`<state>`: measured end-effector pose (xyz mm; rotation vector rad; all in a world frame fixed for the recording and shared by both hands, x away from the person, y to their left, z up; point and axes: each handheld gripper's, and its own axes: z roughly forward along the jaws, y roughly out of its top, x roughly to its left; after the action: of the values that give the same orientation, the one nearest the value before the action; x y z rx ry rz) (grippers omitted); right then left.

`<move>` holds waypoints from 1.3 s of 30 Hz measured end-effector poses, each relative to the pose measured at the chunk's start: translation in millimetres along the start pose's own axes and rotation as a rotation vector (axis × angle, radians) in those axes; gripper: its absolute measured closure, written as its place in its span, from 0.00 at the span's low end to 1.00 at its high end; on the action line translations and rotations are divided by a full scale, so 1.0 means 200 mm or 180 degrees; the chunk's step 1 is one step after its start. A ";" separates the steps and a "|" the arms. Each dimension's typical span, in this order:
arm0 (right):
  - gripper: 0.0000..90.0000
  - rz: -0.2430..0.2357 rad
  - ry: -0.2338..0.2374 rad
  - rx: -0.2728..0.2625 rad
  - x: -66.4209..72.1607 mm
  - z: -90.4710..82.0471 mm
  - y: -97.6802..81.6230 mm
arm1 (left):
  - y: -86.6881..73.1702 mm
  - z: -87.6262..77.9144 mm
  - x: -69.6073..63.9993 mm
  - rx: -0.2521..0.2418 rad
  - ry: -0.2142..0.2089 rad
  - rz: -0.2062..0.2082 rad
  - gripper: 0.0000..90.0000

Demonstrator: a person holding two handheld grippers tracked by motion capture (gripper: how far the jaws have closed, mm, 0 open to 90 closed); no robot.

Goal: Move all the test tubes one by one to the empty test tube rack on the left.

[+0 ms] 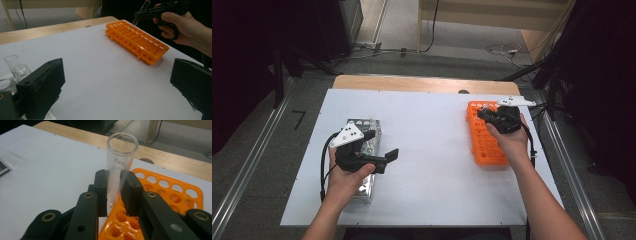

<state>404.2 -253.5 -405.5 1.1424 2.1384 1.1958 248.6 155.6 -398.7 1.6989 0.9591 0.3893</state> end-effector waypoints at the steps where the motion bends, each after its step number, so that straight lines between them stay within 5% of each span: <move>1: 0.82 -0.0008 0.0029 -0.0012 0.01 -0.01 0.00 | 0.00 0.00 0.00 -0.0006 -0.0003 -0.0003 0.00; 15: 0.82 -0.0225 0.0210 -0.0073 0.16 -0.14 -0.05 | 0.00 0.02 -0.02 0.0004 -0.0046 0.0011 0.00; 39: 0.82 -0.0368 0.0628 -0.0063 0.43 -0.22 -0.15 | 0.01 0.03 -0.09 0.0004 -0.0153 0.0082 0.00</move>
<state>311.0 -213.0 -406.3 0.9114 2.2970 1.3209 243.5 137.9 -395.2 1.7157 0.9033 0.3632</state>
